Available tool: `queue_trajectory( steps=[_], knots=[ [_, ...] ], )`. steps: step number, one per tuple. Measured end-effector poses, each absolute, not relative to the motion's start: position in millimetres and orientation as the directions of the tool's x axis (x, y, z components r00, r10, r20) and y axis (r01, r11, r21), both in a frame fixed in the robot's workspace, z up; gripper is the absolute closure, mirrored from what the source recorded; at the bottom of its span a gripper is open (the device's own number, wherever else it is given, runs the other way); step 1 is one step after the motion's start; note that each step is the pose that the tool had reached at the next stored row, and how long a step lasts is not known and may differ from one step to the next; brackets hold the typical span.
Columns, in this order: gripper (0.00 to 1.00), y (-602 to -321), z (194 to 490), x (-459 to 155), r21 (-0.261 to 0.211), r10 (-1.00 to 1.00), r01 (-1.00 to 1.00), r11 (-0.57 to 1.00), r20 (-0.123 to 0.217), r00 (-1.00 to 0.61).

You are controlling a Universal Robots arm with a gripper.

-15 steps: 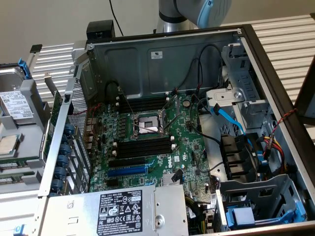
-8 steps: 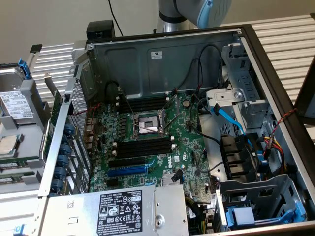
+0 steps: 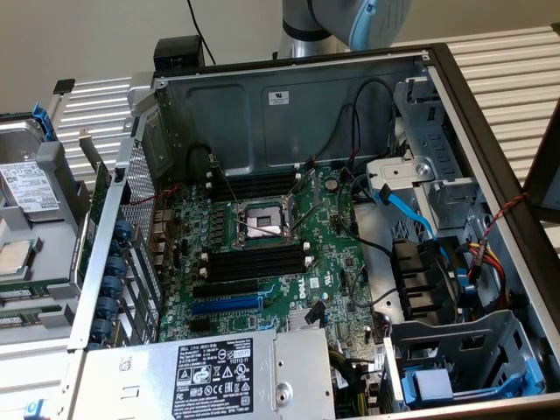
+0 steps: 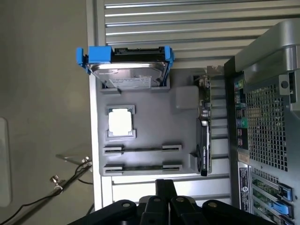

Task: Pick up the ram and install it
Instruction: 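Pick up the ram and move it above insertion slot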

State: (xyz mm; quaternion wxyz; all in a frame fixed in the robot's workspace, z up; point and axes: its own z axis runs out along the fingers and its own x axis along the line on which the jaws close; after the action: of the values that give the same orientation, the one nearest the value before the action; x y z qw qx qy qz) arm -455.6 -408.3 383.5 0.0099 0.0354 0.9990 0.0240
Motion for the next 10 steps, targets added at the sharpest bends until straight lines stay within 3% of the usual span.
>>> queue_trajectory(
  steps=[10],
  knots=[
    [0.89, -408.3, 383.4, -456.2, 0.049, 0.071, 0.070, 0.996, -0.018, -0.997]
  ],
)
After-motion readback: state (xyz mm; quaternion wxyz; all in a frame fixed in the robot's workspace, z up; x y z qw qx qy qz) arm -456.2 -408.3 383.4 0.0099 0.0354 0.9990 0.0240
